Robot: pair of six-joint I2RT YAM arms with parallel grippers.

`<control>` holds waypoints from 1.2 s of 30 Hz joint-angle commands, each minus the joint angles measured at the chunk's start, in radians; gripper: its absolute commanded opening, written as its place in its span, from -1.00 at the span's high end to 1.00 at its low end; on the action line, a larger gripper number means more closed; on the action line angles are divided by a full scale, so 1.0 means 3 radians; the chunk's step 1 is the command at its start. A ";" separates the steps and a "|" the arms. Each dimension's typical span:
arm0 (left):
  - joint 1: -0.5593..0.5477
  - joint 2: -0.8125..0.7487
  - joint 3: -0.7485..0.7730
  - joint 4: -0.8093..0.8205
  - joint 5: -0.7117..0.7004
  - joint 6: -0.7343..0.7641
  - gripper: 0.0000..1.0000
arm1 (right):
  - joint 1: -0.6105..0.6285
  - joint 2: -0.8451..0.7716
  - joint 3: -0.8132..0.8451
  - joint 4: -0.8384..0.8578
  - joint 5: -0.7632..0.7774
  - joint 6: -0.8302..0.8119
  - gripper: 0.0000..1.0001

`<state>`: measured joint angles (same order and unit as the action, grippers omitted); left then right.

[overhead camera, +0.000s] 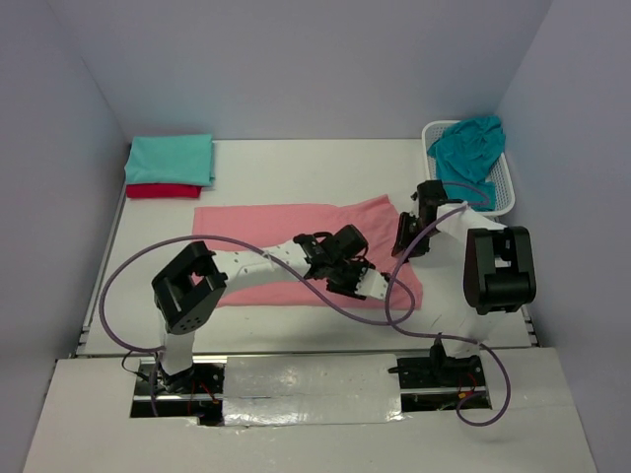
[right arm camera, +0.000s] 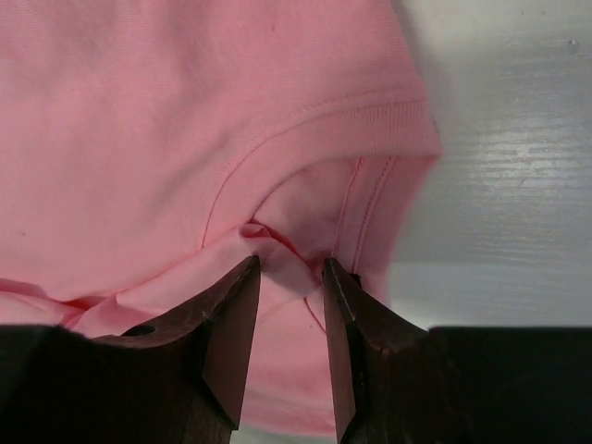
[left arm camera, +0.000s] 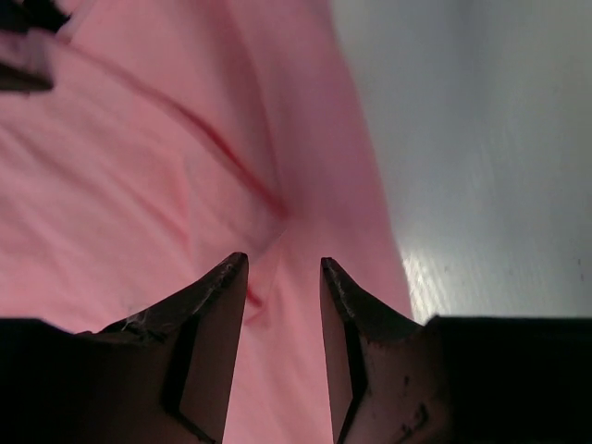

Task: Fold and stack the t-shirts
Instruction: Fold the flattened tshirt in 1/3 of the way

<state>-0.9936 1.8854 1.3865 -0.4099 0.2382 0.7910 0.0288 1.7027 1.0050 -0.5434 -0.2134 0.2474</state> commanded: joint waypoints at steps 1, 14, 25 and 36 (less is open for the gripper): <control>-0.0104 0.0091 -0.0065 0.0460 0.0096 0.0221 0.02 | 0.0022 0.0046 0.0158 0.0088 0.0026 -0.0073 0.18; -0.0109 0.0240 -0.0265 0.0794 -0.0436 0.0365 0.32 | 0.0022 0.0102 0.0142 0.0104 -0.0010 -0.0109 0.23; -0.0165 0.0352 -0.0071 0.0651 -0.0262 0.0242 1.00 | 0.0022 0.0118 0.0168 0.0068 0.0082 -0.0139 0.51; 0.0034 0.0286 0.0379 0.0150 -0.0018 0.0048 1.00 | 0.0022 -0.0137 0.0219 -0.0121 0.0241 -0.0063 1.00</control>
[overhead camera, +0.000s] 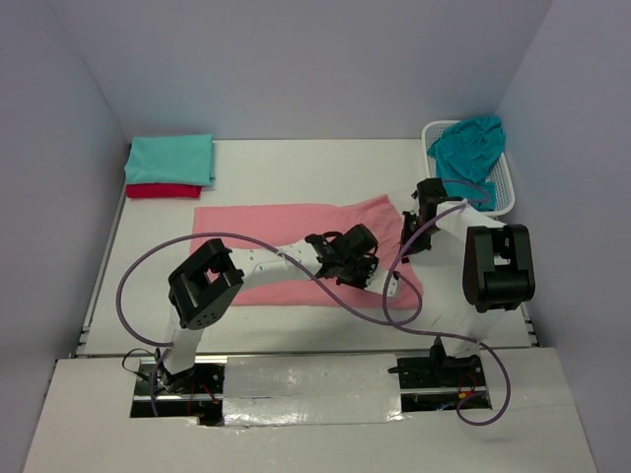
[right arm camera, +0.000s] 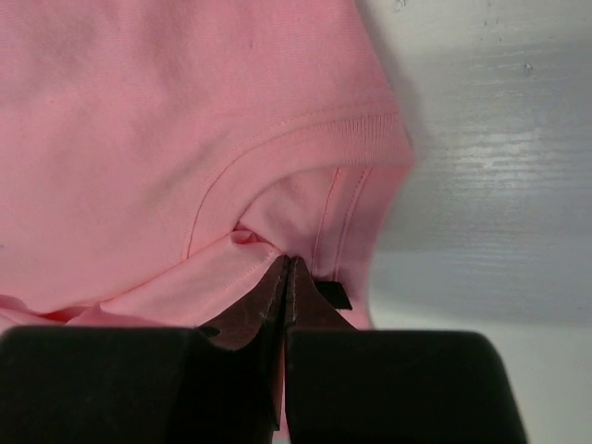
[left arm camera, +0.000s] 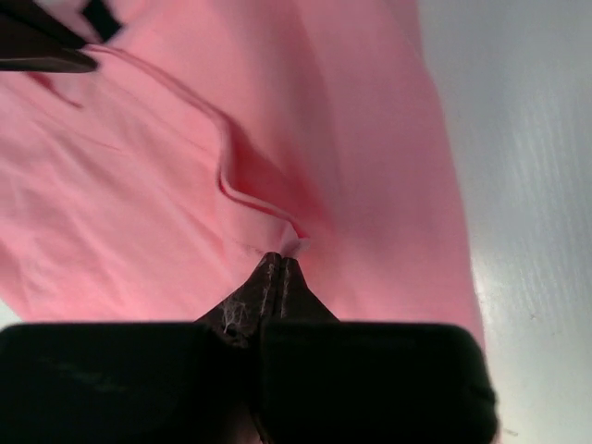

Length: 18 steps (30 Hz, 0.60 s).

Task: Fold and stack the t-shirts
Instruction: Fold the flattened tshirt in 1/3 of the way

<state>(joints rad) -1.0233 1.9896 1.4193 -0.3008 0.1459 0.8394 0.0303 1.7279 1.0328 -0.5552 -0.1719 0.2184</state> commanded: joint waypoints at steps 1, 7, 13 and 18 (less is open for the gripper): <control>0.0159 -0.0061 0.0366 -0.0290 0.0326 -0.0109 1.00 | 0.0017 -0.0262 0.0116 -0.0097 0.0092 0.0044 1.00; 0.0220 -0.0102 0.0383 -0.0618 0.0444 0.0024 1.00 | 0.0017 -0.0482 0.0019 -0.0302 0.0077 0.0141 1.00; 0.0251 -0.0128 0.0336 -0.0685 0.0526 0.0050 1.00 | 0.0017 -0.0585 -0.0042 -0.0450 0.0138 0.0146 1.00; 0.0266 -0.0087 0.0347 -0.0593 0.0465 0.0024 1.00 | 0.0011 -0.0228 0.0080 -0.0271 0.0031 0.0136 0.67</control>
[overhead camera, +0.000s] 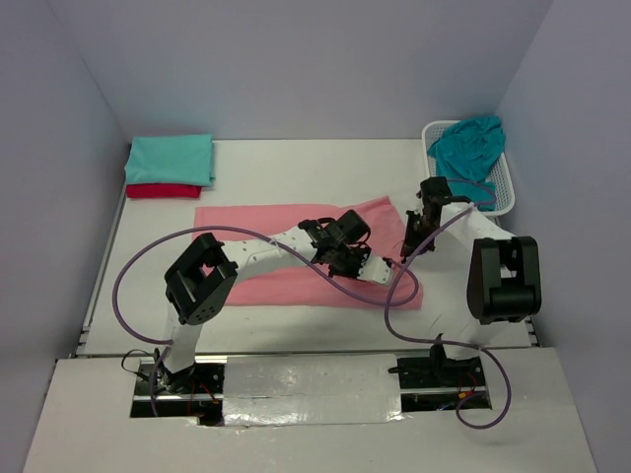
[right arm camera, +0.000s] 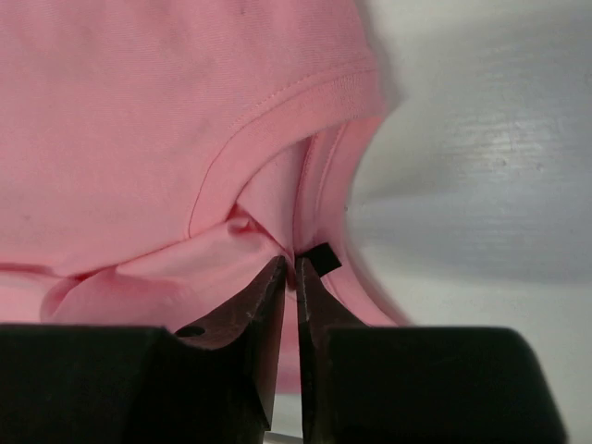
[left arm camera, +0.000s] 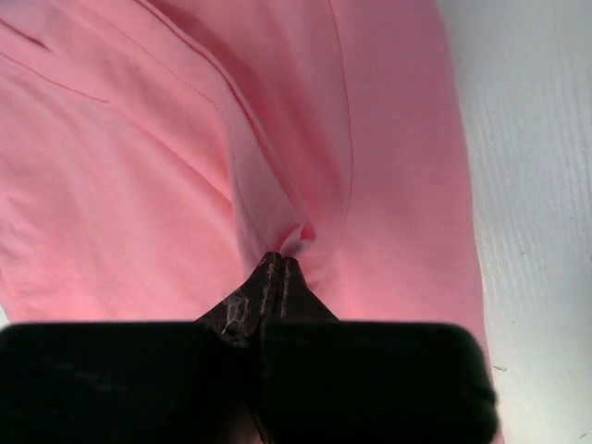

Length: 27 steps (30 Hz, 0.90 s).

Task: Fold and stack the t-shirts
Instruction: Fold the flattened tshirt in 1/3 of the way

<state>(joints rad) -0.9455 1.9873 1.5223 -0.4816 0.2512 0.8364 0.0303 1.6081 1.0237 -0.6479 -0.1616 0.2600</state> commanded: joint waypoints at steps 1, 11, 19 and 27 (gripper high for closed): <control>0.0007 -0.0084 0.0003 0.0051 0.0109 0.0030 1.00 | 0.0011 0.0228 0.0126 0.0073 -0.0014 -0.0002 0.64; 0.0007 -0.0059 -0.0043 0.0169 0.0104 -0.0047 1.00 | 0.0017 0.0270 0.0029 0.0227 -0.0009 -0.0028 0.54; 0.0002 -0.0059 -0.0048 0.0204 0.0098 -0.0052 1.00 | 0.0016 0.0300 0.0080 0.0176 0.0114 -0.0094 0.74; 0.0007 -0.0054 -0.0048 0.0209 0.0093 -0.0037 1.00 | 0.0103 0.0290 0.0131 0.0130 0.0175 -0.0140 0.46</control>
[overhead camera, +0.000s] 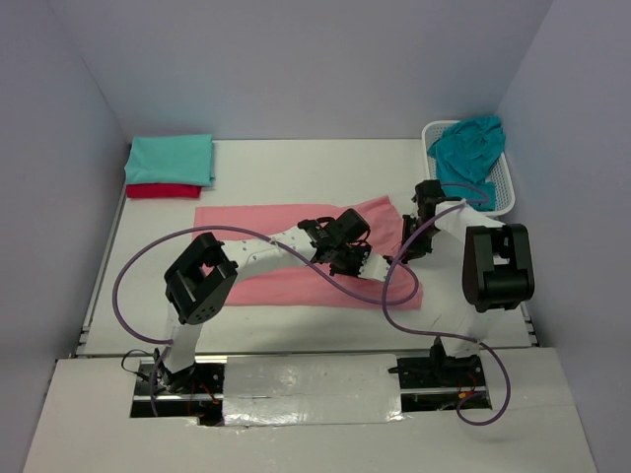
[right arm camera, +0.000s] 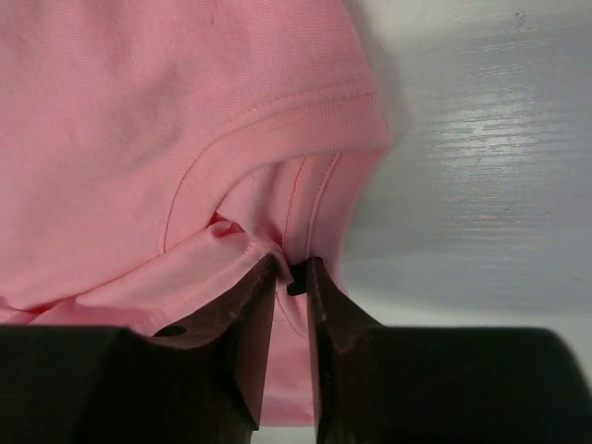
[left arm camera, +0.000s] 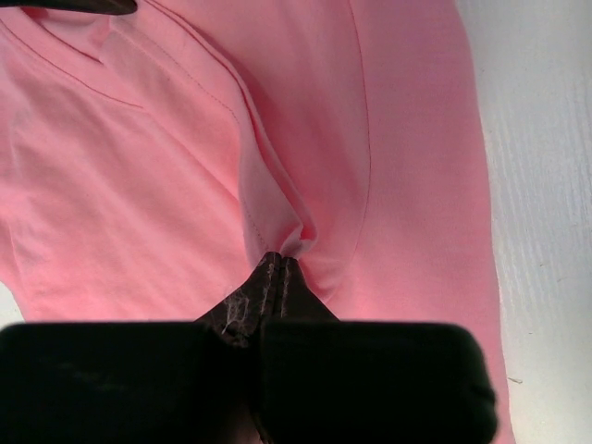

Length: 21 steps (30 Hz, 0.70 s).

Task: Fold and stack the t-shirts
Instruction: Fold the flattened tshirt in 1/3 of the way

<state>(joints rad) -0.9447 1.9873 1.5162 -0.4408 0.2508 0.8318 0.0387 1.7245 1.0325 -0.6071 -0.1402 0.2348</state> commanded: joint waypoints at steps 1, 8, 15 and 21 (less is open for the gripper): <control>0.0004 -0.0049 -0.0033 0.0073 0.0089 -0.0027 1.00 | 0.0091 -0.0123 0.0097 -0.0001 0.0109 -0.0057 0.51; 0.0004 -0.0049 -0.0033 0.0089 0.0074 -0.0027 1.00 | 0.0142 -0.0200 0.0112 -0.0016 0.0278 -0.0056 0.71; 0.0004 -0.0064 -0.0033 0.0099 0.0049 -0.0032 1.00 | 0.0178 -0.0165 0.0137 -0.0057 0.0314 -0.0062 0.88; 0.0009 -0.0069 -0.0038 0.0063 0.0054 -0.0027 1.00 | 0.0234 -0.0134 0.0194 -0.0108 0.0349 -0.0072 1.00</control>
<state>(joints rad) -0.9447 1.9873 1.5158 -0.4335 0.2474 0.8318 0.0910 1.7050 1.0462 -0.6235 -0.0635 0.2180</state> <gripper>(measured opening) 0.027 0.015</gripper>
